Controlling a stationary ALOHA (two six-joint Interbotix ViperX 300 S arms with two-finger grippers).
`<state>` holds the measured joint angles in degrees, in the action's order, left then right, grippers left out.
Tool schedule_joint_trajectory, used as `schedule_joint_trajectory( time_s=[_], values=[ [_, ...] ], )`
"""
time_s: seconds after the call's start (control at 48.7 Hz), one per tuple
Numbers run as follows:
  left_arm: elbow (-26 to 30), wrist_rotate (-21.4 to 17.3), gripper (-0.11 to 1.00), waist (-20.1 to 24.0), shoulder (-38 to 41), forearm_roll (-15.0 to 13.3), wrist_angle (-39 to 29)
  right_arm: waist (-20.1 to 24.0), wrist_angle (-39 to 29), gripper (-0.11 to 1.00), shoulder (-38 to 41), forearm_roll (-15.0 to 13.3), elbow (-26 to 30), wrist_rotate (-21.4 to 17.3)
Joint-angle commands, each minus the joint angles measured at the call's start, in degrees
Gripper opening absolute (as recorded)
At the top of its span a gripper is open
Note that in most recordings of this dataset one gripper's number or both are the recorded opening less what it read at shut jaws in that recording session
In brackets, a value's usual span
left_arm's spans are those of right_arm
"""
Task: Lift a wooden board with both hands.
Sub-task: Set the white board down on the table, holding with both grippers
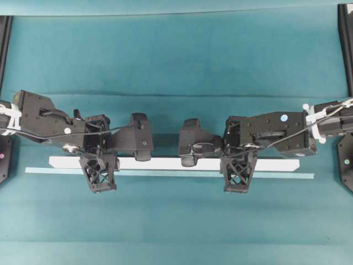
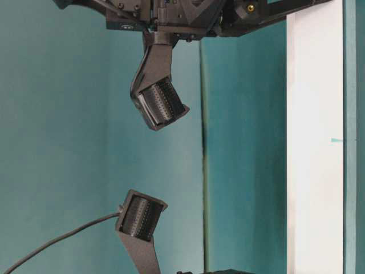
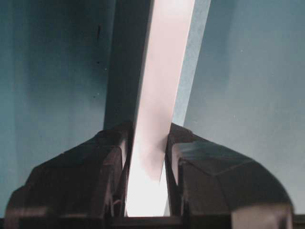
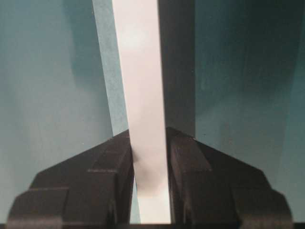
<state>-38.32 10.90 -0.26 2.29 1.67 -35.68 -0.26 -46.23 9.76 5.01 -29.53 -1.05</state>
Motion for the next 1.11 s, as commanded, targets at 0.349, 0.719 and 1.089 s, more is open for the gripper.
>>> schedule_joint_trajectory(
  time_s=[0.349,0.719,1.089],
  values=[
    [-1.6,0.4,0.17,0.2,-1.1,0.1,4.2,0.4,1.8,0.22,0.2,0.4,-0.1,-0.2],
    [-2.0,0.7,0.28,0.3,-1.5,0.1,4.3,0.4,1.4,0.6,0.1,0.5,-0.1,-1.2],
    [-3.4,0.5,0.98,0.1,-2.3,0.1,4.5,0.5,1.8,0.89,0.0,0.5,-0.3,-3.9]
  ],
)
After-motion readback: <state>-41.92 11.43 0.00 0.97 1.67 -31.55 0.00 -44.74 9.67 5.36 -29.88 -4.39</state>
